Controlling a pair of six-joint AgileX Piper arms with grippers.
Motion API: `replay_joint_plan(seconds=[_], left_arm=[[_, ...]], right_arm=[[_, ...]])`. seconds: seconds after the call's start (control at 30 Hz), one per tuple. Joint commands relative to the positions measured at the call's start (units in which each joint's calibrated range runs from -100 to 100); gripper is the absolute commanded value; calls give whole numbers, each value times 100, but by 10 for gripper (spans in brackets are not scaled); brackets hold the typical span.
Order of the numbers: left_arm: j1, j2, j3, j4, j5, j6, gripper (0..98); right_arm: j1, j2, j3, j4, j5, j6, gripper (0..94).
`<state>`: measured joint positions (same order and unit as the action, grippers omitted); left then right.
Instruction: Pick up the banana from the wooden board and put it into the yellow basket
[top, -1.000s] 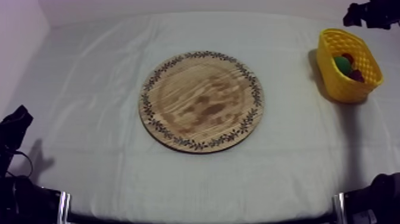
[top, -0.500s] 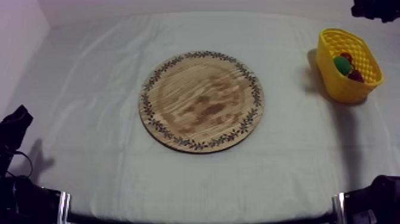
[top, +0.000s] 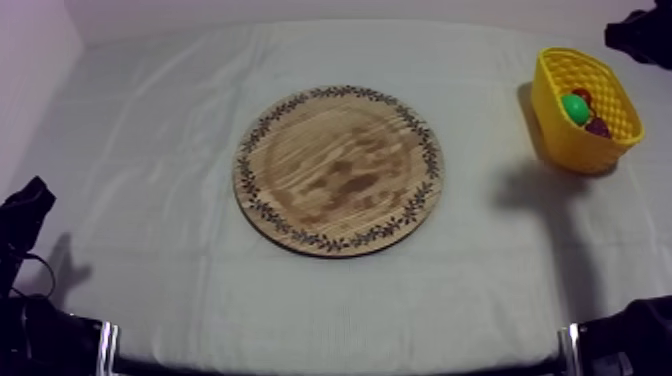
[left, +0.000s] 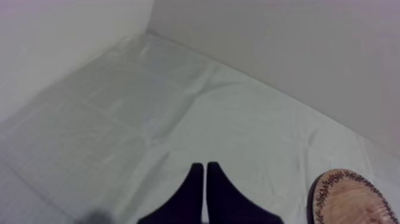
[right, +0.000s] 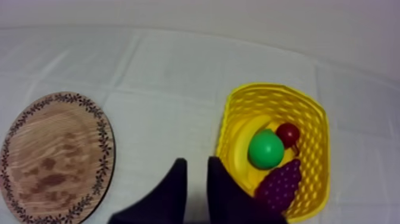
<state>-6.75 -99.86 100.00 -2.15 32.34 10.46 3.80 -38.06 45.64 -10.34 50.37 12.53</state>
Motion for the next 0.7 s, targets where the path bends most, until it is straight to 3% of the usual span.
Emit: replay_joint_plan(seconds=[0.0, 0.2, 0.43, 0.67], left_arm=[[-2, 4, 0, 3, 0, 1, 1], [-2, 4, 0, 3, 0, 1, 1], [-2, 4, 0, 3, 0, 2, 1], [-2, 4, 0, 3, 0, 2, 1]], right_arm=[[-52, -484, 457, 40, -207, -96, 88], [-251, -1489, 1573, 112, -689, -382, 47], [-646, -2843, 3175, 619, -1485, -1068, 10], [-805, -4286, 4442, 983, -1550, -1392, 7]])
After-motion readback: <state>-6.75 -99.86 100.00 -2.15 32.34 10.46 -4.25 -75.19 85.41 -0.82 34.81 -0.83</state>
